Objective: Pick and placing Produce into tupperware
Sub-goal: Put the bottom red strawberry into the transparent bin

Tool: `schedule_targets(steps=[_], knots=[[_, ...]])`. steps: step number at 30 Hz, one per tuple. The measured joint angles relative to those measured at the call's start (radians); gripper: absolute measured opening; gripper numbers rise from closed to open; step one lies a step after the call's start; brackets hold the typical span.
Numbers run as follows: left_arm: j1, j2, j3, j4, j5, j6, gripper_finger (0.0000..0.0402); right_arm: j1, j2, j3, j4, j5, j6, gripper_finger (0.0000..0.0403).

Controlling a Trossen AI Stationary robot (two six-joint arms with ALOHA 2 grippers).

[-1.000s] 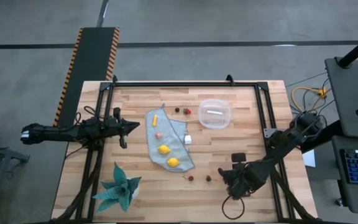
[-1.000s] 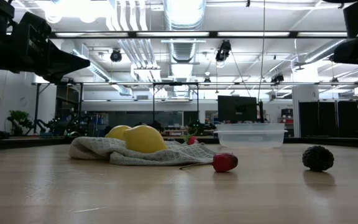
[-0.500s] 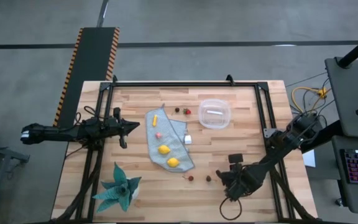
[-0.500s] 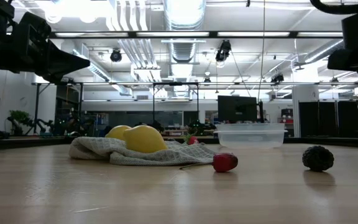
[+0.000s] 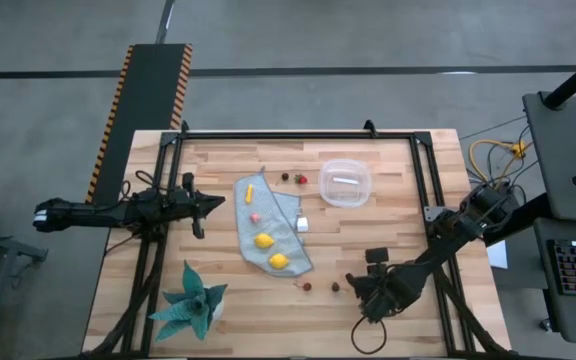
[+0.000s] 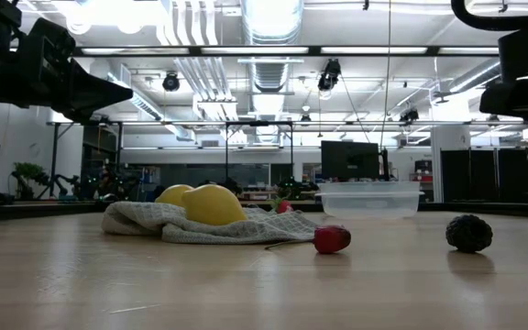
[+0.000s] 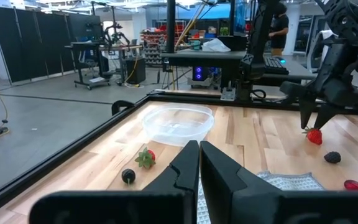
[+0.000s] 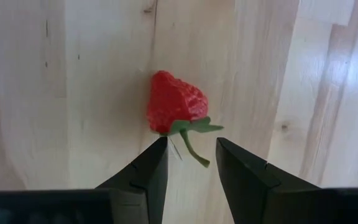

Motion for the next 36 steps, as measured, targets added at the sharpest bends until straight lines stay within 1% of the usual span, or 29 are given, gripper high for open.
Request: schedule_targets(steps=[19,24,36], knots=[[0.0,0.01,0.0,0.0,0.0,0.0,0.0,0.0,0.0,-0.014,0.003,-0.007,0.012,0.0122],[0.0,0.01,0.0,0.0,0.0,0.0,0.0,0.0,0.0,-0.014,0.007,-0.01,0.012,0.01],[0.0,0.01,0.0,0.0,0.0,0.0,0.0,0.0,0.0,-0.014,0.014,-0.011,0.012,0.0027]])
